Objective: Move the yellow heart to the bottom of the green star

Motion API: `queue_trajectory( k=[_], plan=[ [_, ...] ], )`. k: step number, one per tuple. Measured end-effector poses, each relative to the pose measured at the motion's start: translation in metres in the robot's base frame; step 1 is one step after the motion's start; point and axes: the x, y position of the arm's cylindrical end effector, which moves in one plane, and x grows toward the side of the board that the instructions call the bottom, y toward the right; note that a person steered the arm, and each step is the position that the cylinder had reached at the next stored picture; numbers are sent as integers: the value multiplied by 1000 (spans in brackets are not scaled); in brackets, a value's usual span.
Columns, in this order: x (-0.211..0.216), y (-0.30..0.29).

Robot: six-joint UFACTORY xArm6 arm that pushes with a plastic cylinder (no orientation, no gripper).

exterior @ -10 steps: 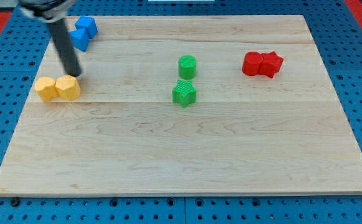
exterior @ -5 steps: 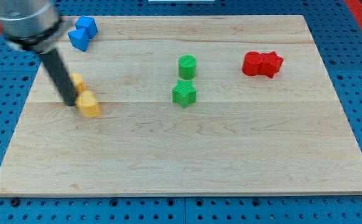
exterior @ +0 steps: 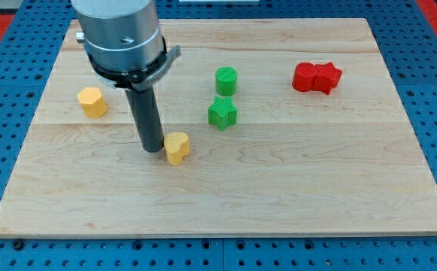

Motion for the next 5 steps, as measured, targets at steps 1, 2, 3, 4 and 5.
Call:
queue_trajectory(
  k=[1, 2, 3, 4, 5],
  plan=[
    [2, 33],
    [20, 39],
    [39, 64],
    [39, 81],
    [39, 79]
  ],
)
